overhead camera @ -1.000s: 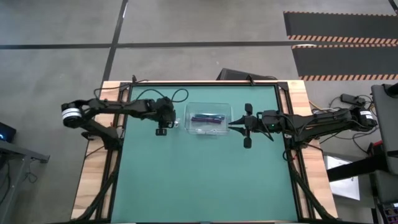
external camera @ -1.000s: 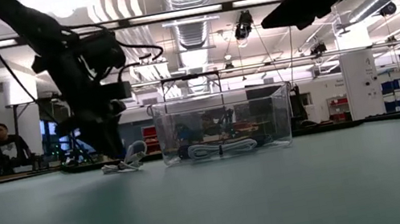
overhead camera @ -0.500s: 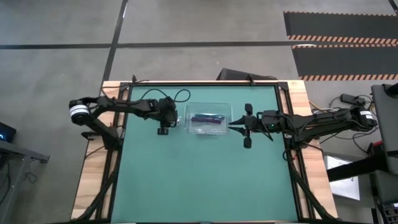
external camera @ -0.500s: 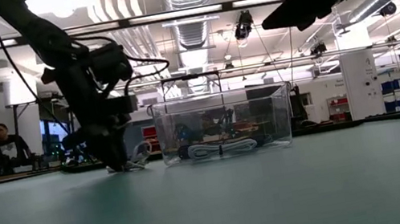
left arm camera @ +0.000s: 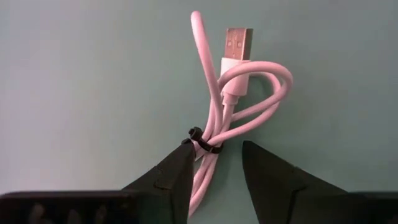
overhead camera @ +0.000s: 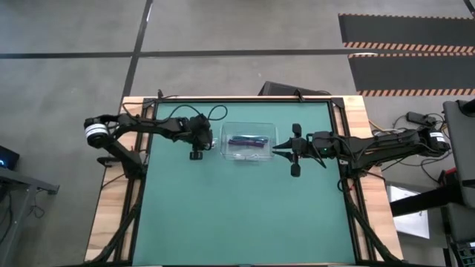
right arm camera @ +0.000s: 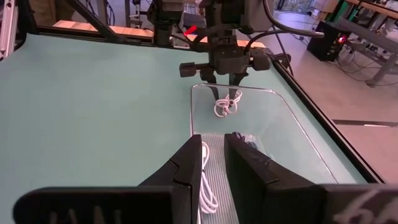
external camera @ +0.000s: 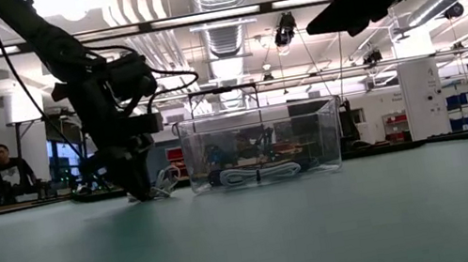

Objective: Pick and place USB-C Cables
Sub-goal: Put the white charger cable into the transparent container

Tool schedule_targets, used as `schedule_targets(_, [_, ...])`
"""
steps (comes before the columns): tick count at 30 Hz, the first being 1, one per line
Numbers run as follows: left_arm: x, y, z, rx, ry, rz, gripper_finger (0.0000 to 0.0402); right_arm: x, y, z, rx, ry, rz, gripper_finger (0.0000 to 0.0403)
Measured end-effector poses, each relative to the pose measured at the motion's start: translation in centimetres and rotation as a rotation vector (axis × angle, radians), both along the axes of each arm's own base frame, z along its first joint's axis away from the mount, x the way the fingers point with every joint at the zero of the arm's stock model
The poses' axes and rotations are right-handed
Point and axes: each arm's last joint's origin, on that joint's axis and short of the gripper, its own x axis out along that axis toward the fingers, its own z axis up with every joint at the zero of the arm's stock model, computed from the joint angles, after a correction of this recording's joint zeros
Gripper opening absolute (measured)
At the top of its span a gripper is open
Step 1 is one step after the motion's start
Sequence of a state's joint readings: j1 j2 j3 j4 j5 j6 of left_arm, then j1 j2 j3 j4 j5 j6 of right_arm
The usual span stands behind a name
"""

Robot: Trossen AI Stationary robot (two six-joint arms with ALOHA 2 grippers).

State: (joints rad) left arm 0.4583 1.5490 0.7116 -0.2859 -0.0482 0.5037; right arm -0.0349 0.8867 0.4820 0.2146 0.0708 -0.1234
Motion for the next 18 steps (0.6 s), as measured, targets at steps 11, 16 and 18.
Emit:
schedule_targets(11, [-0.09,0.07,-0.06,-0.001,0.003,0.033,0.0006,0.00,0.00,0.00,0.000,0.000,0.000,0.0059])
schedule_targets(16, [-0.14,0.04,0.09,-0.017,-0.014,0.080,0.0002,-0.01,0.00,-0.07,0.000,0.002,0.000,0.0059])
schedule_targets(18, [-0.23,-0.02,0.36,-0.023,-0.029,0.103,0.0001,-0.03,0.00,-0.14,0.000,0.005,0.000,0.0059])
